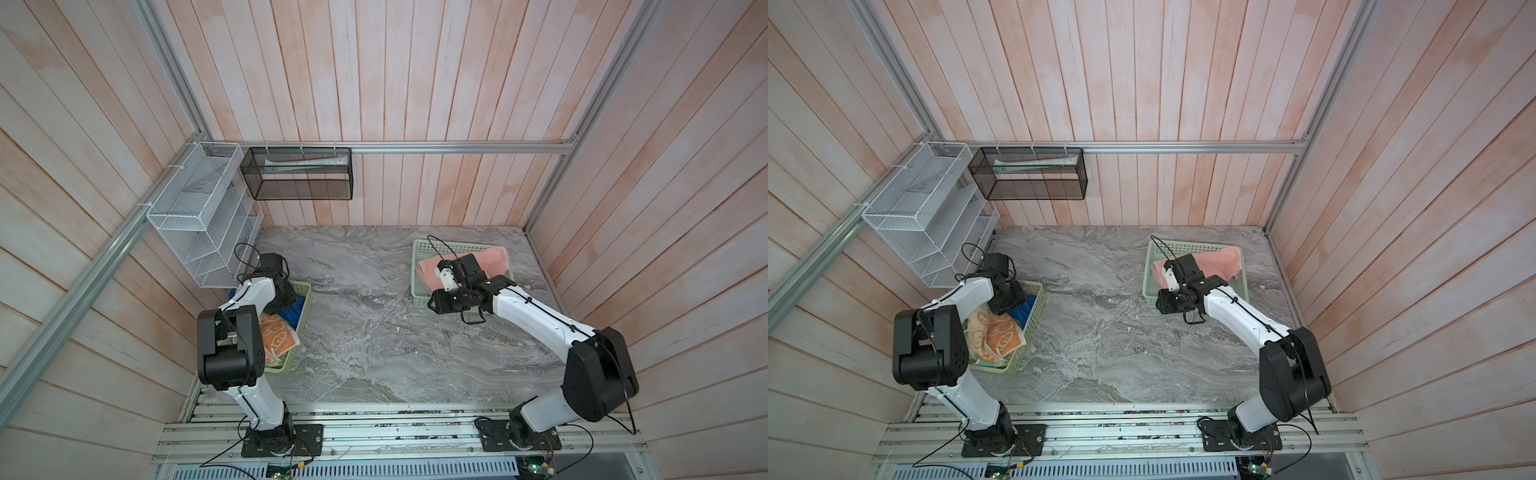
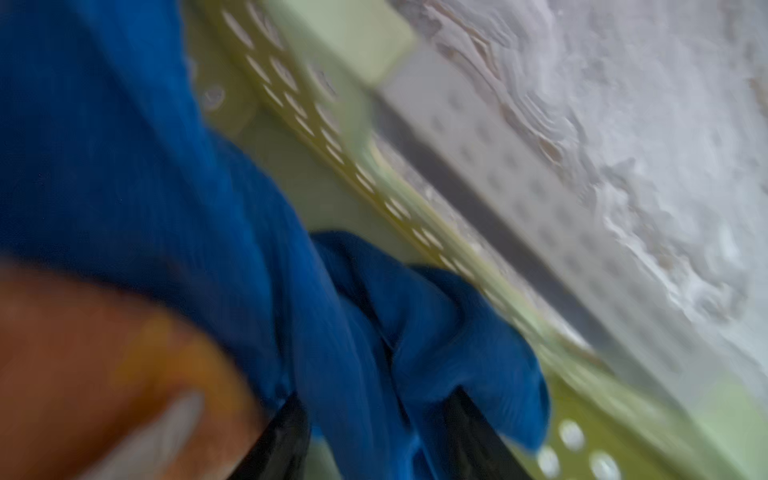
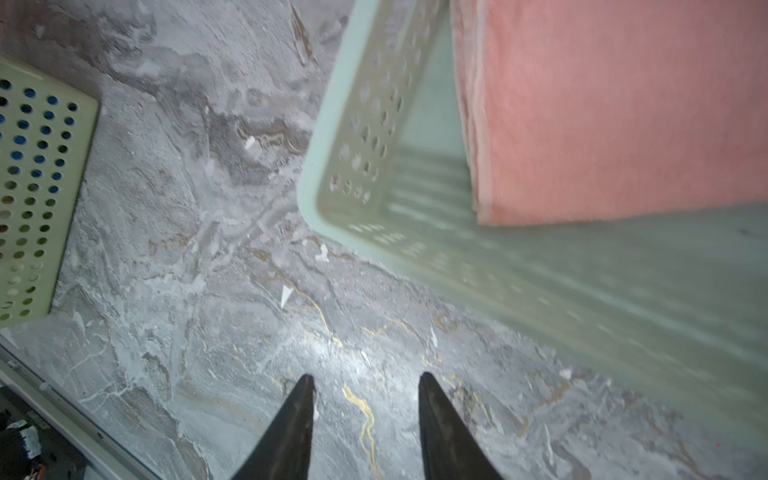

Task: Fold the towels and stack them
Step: 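Lift the blue towel with the left gripper and drop it on the table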

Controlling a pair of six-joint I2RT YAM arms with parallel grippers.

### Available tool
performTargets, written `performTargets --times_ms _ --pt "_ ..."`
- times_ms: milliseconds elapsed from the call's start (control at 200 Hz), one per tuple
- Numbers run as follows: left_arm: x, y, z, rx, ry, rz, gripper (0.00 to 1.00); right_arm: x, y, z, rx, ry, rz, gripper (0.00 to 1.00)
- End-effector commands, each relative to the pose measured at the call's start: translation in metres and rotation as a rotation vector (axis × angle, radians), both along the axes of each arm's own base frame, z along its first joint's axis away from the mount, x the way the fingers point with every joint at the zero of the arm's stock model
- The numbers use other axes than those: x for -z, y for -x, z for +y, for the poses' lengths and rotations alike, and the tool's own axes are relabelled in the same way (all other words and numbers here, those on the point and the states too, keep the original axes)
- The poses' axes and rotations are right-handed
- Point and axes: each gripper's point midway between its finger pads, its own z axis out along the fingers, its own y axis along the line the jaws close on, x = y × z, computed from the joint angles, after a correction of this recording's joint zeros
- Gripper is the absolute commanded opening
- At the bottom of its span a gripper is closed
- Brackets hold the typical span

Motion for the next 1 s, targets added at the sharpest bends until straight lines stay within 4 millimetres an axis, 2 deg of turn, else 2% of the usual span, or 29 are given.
performTargets --times_ms 0,55,100,220,300,390,530,640,685,765,835,915,945,995 --pt "-0.018 -0.022 0.005 0.037 -0.026 -0.087 0.22 0.034 0.009 -0.021 0.07 0.047 0.05 0.43" --pt "-0.031 -0.023 0.004 0.047 -0.027 -0.119 0.07 0.043 0.008 -0.031 0.078 0.071 0.067 0.43" --pt "-0.046 -0.022 0.004 0.053 -0.032 -0.15 0.0 0.048 0.001 -0.037 0.086 0.081 0.066 0.43" --pt "-0.1 -0.018 0.003 0.06 -0.052 -0.252 0.0 0.051 -0.028 -0.054 0.137 0.101 0.038 0.41" --pt "-0.149 -0.016 -0.002 0.079 -0.046 -0.34 0.0 0.044 -0.056 -0.063 0.167 0.105 -0.017 0.4" --pt "-0.206 -0.012 -0.017 0.125 -0.047 -0.455 0.0 0.04 -0.086 -0.076 0.194 0.11 -0.058 0.39" --pt "-0.285 -0.003 -0.06 0.262 -0.03 -0.633 0.0 0.026 -0.123 -0.089 0.218 0.12 -0.11 0.38" --pt "-0.339 0.008 -0.108 0.4 0.017 -0.755 0.0 0.005 -0.137 -0.083 0.193 0.091 -0.142 0.38" --pt "-0.357 0.012 -0.134 0.466 0.008 -0.796 0.0 -0.006 -0.138 -0.078 0.179 0.068 -0.156 0.38" --pt "-0.38 0.021 -0.181 0.581 0.01 -0.854 0.0 -0.025 -0.134 -0.073 0.162 0.028 -0.18 0.38" --pt "-0.391 0.027 -0.216 0.665 0.06 -0.886 0.0 -0.041 -0.126 -0.068 0.146 -0.013 -0.199 0.39" --pt "-0.388 0.031 -0.243 0.729 0.13 -0.89 0.0 -0.058 -0.113 -0.061 0.125 -0.068 -0.217 0.39" --pt "-0.383 0.03 -0.248 0.735 0.157 -0.882 0.11 -0.063 -0.107 -0.06 0.117 -0.085 -0.219 0.39" --pt "-0.365 0.027 -0.249 0.714 0.166 -0.847 0.45 -0.068 -0.099 -0.059 0.112 -0.101 -0.216 0.39"
